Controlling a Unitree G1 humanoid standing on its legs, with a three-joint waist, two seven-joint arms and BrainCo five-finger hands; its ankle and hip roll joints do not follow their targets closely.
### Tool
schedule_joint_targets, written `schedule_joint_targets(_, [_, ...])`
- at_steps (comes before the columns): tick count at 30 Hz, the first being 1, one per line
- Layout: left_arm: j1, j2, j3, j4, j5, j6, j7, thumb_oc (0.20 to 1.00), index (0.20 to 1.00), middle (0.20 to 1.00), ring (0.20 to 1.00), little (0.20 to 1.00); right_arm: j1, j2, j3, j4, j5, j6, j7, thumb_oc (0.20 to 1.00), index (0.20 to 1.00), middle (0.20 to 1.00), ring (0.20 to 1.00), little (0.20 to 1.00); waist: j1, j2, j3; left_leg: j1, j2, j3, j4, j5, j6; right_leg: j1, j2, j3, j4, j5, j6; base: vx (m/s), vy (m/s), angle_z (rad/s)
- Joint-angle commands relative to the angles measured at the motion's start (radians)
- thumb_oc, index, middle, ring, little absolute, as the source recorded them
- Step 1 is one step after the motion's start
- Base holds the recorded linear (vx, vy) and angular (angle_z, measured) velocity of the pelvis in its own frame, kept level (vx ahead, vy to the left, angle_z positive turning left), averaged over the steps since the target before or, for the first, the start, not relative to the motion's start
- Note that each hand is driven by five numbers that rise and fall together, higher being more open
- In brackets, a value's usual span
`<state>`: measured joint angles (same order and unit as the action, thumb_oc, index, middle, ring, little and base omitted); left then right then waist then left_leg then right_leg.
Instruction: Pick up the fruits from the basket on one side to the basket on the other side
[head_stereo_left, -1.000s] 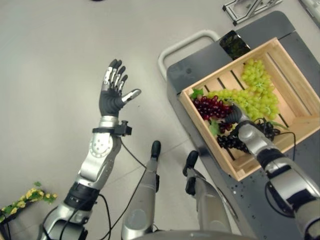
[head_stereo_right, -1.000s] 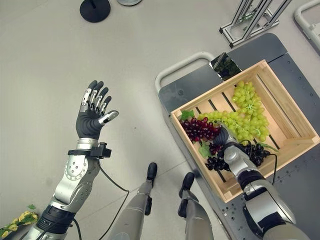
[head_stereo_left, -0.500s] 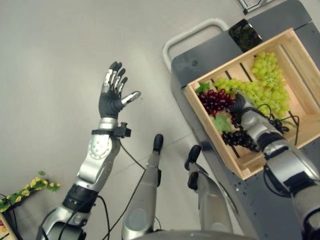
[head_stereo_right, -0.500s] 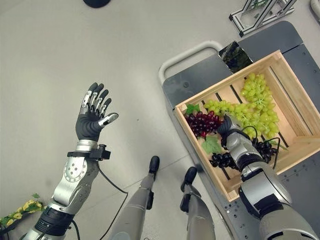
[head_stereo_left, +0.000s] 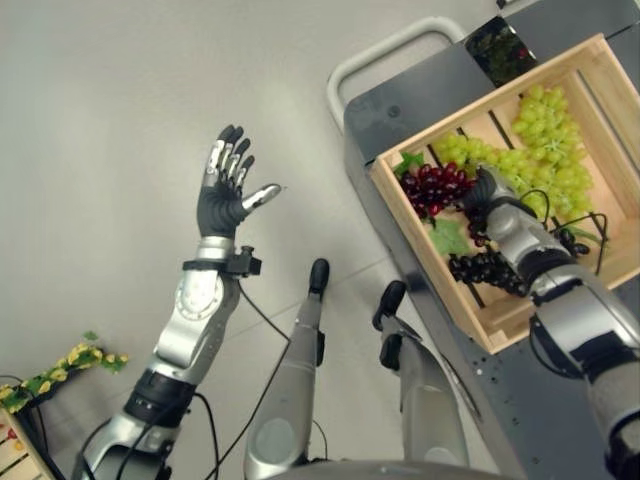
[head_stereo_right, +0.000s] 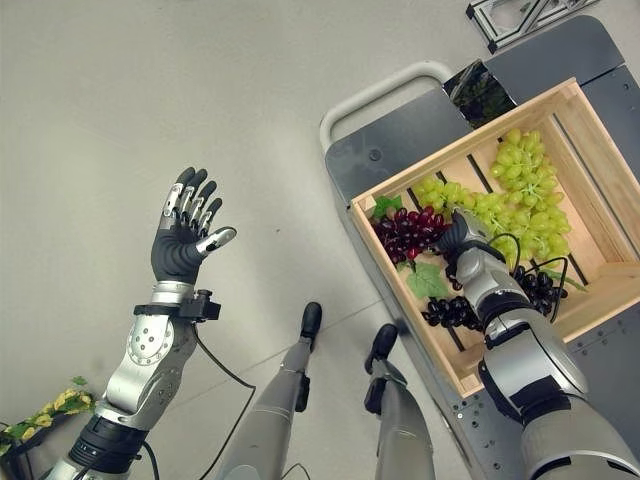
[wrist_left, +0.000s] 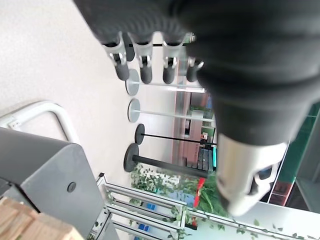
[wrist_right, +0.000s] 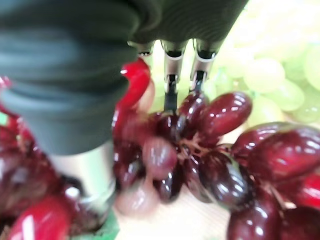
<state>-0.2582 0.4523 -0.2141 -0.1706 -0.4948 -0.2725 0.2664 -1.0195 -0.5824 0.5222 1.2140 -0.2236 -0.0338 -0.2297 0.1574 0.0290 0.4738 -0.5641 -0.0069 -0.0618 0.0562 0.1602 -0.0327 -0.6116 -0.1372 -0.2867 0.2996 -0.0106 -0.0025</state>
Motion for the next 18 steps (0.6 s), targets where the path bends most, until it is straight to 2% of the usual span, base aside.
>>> schedule_joint_targets(1, [-0.038, -0.015, 0.006, -0.138, -0.005, -0.056, -0.004, 1.0, 1.0, 1.0, 1.0, 1.0, 0.029, -0.063, 0.072, 0.119, -0.019, 0.072, 0.039, 0.2, 0.2, 0.2, 0.2, 0.2, 0.028, 0.073, 0.046, 0.006, -0.006, 0.024, 0.018, -0.045, -0.005, 0.023, -0.078, 0.004, -0.099, 0.125, 0.135, 0.0, 0.015, 0.03])
schedule_joint_targets(18, [-0.04, -0.015, 0.008, -0.144, -0.005, -0.055, 0.008, 1.0, 1.0, 1.0, 1.0, 1.0, 0.019, -0.057, 0.071, 0.134, 0.014, 0.07, 0.045, 0.2, 0.2, 0.2, 0.2, 0.2, 0.018, 0.068, 0.046, 0.002, -0.006, 0.016, 0.014, -0.045, -0.005, 0.02, -0.081, -0.003, -0.099, 0.127, 0.136, 0.0, 0.001, 0.0])
